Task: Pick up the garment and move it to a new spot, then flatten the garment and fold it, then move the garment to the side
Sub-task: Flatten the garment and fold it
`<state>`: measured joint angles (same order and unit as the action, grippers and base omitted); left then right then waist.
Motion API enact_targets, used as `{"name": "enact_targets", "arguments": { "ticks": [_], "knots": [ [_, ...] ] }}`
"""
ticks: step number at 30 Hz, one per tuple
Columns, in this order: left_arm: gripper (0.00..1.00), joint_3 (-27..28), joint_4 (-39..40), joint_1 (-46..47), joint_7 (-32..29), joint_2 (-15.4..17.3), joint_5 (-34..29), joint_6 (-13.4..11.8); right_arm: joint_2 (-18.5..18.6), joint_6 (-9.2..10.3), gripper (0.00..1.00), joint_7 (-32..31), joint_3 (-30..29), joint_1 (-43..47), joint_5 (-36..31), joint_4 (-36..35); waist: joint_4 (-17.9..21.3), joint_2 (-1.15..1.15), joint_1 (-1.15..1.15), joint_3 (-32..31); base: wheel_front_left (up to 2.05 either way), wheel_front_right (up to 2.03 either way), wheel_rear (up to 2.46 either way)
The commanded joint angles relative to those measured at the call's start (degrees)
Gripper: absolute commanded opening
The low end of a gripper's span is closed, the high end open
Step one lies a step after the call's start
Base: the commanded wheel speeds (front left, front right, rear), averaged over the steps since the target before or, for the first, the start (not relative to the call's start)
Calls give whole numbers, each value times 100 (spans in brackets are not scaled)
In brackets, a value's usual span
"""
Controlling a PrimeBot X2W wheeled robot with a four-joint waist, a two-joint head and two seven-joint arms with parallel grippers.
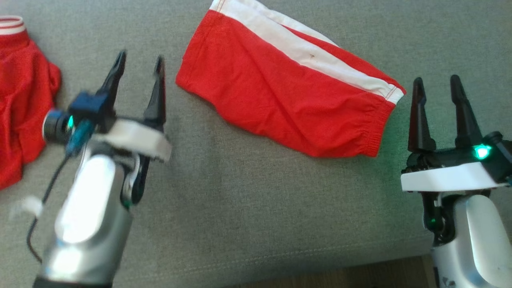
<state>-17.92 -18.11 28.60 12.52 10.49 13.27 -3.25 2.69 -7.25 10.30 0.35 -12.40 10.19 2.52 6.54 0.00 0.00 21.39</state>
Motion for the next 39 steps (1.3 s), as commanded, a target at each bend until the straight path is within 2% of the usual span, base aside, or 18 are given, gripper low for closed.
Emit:
{"name": "enact_targets", "arguments": {
  "ticks": [1, 5, 8, 15, 21, 22, 23, 24, 31, 39],
  "knots": [
    [100, 143, 80, 343, -60, 127, 9, 83, 19, -24, 100, -23, 165, -120, 56, -196, 45, 0, 0, 66, 0, 0, 0],
    [100, -106, -565, 854, -441, 67, 91, 494, 19, -24, 100, -39, 271, -237, 72, -207, 163, 0, 0, 206, 0, 0, 0],
    [100, -202, -1140, 1197, -725, 14, 209, 713, 19, -24, 100, -26, 332, -297, 103, -176, 257, 0, 0, 298, 0, 0, 0],
    [100, -278, -2289, 1769, -1193, -18, 480, 928, 19, -24, 100, 18, 368, -344, 206, -39, 381, 0, 0, 412, 0, 0, 0],
    [100, -457, -2783, 2006, -1461, -56, 662, 1029, 19, -24, 100, 12, 372, -406, 231, 23, 402, 0, 0, 416, 0, 0, 0],
    [80, -519, -2863, 2031, -1557, -74, 711, 1043, 19, -24, 100, 8, 374, -422, 231, 33, 400, 0, 0, 410, 0, 0, 0],
    [18, -579, -2898, 2064, -1578, -81, 735, 1051, 19, -24, 100, 4, 375, -433, 232, 39, 395, 0, 0, 405, 0, 0, 0],
    [0, -630, -2935, 2089, -1599, -90, 763, 1057, 19, -24, 100, 11, 383, -445, 235, 38, 394, 0, 0, 400, 0, 0, 0],
    [0, -793, -3039, 2108, -1565, -117, 933, 1068, 19, -24, 100, 10, 378, -436, 251, 61, 355, 0, 0, 360, 0, 0, 0],
    [0, -582, -2820, 1480, -1125, -105, 1196, 873, 19, -24, 100, -77, 393, -381, 288, 97, 191, 0, 0, 193, 0, 0, 0]
  ]
}}
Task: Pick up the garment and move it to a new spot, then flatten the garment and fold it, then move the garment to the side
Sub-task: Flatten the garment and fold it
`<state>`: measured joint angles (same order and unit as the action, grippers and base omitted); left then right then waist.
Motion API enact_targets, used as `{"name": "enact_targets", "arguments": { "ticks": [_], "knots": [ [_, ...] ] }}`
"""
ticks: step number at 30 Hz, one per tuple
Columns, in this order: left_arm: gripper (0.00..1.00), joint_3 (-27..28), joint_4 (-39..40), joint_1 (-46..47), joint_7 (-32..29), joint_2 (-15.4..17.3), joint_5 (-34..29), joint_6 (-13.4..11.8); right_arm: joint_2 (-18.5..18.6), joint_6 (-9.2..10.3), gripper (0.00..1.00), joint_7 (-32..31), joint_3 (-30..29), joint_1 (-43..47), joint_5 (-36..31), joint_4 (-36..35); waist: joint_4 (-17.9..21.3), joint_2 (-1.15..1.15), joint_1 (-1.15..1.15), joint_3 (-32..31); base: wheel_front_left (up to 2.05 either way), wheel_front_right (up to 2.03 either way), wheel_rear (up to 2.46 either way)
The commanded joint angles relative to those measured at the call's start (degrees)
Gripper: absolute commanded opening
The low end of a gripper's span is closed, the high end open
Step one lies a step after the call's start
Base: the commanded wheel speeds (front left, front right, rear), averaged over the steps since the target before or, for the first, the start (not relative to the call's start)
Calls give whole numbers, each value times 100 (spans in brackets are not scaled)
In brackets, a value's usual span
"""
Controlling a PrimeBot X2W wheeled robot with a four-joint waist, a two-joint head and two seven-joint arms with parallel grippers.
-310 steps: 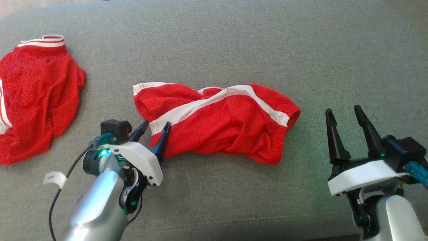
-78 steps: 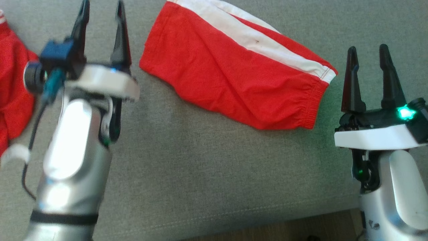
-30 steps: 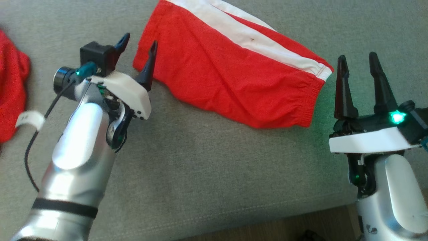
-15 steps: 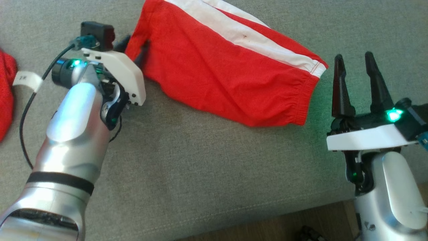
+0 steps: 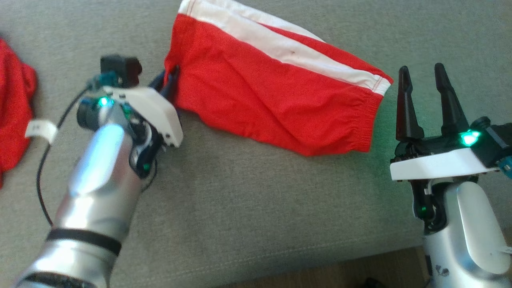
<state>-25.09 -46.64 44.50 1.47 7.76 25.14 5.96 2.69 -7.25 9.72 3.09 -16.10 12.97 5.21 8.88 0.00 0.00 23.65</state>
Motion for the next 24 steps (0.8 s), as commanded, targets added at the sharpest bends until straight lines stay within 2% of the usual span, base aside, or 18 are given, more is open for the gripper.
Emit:
{"name": "enact_targets", "arguments": {
  "ticks": [1, 5, 12, 22, 23, 24],
  "knots": [
    [0, 167, 117, -243, 28, 158, 72, -45, 19, -24, 100, -35, 106, -1, -2, -180, -86, 0, 0, -54, 0, 0, 0],
    [0, 195, 597, -803, 148, 172, 194, -88, 19, -24, 100, -127, 36, 74, -42, -206, -304, 0, 0, -173, 0, 0, 0],
    [0, 407, 1646, -1896, 152, 277, 442, -522, 19, -24, 100, -299, -49, 256, -87, -222, -509, 0, 0, -455, 0, 0, 0],
    [0, 418, 3018, -2853, -106, 364, 503, -1021, 19, -24, 100, -501, -154, 477, -64, -314, -486, 0, 0, -593, 0, 0, 0],
    [39, 414, 3084, -2895, -127, 379, 493, -1058, 19, -24, 100, -508, -153, 490, -56, -320, -477, 0, 0, -601, 0, 0, 0],
    [100, 426, 3150, -2923, -117, 389, 474, -1112, 19, -24, 100, -515, -152, 502, -49, -327, -470, 0, 0, -604, 0, 0, 0]
  ]
}}
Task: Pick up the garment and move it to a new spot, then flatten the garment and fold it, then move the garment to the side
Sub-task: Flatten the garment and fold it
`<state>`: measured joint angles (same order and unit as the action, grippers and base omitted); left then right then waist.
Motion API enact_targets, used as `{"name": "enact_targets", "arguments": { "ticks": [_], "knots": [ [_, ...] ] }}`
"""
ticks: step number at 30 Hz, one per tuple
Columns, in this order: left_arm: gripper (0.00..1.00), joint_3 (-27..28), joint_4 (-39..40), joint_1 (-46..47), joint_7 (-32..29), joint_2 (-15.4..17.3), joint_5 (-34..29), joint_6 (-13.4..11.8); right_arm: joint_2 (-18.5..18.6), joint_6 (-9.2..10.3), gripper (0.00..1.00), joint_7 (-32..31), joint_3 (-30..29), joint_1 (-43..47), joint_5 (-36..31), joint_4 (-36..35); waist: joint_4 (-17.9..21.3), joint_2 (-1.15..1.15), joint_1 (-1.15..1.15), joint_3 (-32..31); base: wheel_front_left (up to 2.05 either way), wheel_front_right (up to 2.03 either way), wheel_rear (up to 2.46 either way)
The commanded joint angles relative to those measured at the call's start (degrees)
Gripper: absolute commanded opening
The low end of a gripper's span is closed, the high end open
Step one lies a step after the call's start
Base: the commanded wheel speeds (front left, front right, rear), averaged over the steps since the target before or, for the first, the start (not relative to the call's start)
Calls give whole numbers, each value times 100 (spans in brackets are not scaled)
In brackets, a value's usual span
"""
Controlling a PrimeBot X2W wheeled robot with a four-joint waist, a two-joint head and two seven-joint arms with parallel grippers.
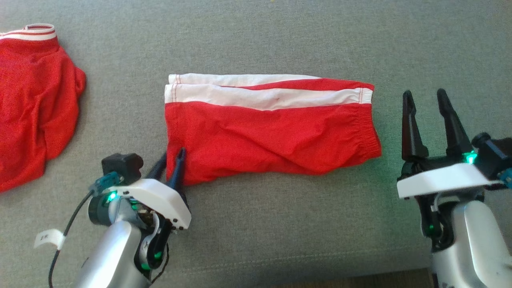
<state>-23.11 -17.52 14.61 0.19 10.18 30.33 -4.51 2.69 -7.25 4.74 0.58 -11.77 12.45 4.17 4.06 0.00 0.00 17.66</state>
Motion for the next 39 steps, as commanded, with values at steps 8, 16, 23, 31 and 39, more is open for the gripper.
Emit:
{"name": "enact_targets", "arguments": {
  "ticks": [8, 16, 23, 31, 39],
  "knots": [
    [100, 432, 695, 58, 728, 128, -282, -408, 19, -24, 100, -62, 69, 109, -41, -261, 5, 0, 0, -44, 0, 0, 0],
    [100, 720, 1065, 226, 1454, 212, -887, -651, 19, -24, 100, -106, 10, 210, -291, -348, -114, 0, 0, -264, 0, 0, 0],
    [100, 936, 1226, -139, 1479, 395, -1222, -566, 19, -24, 100, -224, -85, 446, -503, -448, -155, 0, 0, -487, 0, 0, 0],
    [100, 1014, 1194, -399, 1480, 479, -1225, -458, 19, -24, 100, -255, -109, 580, -450, -495, -155, 0, 0, -600, 0, 0, 0],
    [100, 973, 1158, -441, 1480, 426, -1178, -425, 19, -24, 100, -280, -94, 588, -428, -516, -199, 0, 0, -602, 0, 0, 0]
  ]
}}
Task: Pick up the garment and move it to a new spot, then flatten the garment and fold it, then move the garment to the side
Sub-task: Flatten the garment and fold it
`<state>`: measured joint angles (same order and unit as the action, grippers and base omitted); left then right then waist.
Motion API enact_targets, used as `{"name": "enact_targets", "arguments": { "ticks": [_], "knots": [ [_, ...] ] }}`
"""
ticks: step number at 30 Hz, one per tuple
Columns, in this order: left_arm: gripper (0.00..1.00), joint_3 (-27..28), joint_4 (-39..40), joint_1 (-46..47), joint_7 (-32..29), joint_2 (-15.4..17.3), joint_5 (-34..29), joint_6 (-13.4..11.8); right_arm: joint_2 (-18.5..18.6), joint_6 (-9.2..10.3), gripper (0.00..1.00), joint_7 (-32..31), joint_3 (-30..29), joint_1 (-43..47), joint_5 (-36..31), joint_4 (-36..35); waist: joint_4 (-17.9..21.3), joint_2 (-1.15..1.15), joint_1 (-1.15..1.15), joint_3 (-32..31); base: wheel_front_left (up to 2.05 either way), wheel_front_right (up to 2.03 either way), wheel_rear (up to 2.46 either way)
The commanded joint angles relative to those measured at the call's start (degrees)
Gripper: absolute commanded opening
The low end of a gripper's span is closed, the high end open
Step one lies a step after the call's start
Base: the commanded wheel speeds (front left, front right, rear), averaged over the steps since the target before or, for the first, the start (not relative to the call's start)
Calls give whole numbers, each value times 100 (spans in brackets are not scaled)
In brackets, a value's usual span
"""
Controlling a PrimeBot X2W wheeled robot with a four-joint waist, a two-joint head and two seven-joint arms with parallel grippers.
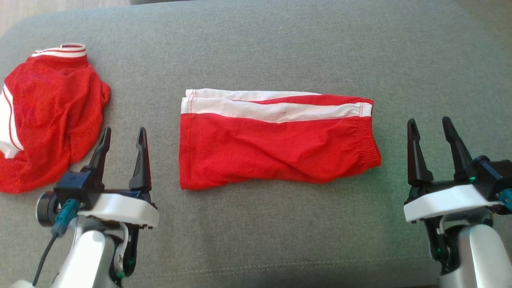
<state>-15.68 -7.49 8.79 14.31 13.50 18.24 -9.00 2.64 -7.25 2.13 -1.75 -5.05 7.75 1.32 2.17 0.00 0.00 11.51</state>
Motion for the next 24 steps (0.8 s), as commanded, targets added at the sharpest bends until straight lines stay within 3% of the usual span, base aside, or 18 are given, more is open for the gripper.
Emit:
{"name": "enact_targets", "arguments": {
  "ticks": [1, 10, 24],
  "knots": [
    [100, 220, 148, 153, 68, 90, 32, 32, 23, -24, 100, -23, 128, -92, 41, -231, -18, 0, 0, 21, 0, 0, 0],
    [100, 91, 130, 384, 68, -4, -17, 110, 60, -24, 100, -183, 205, -359, -130, -9, -258, 0, 0, 254, 0, 0, 0],
    [100, 14, 10, 756, 69, -335, -203, 302, 446, -24, 100, -1331, 330, -992, 36, 1538, -706, 0, 0, 728, 0, 0, 0]
  ]
}}
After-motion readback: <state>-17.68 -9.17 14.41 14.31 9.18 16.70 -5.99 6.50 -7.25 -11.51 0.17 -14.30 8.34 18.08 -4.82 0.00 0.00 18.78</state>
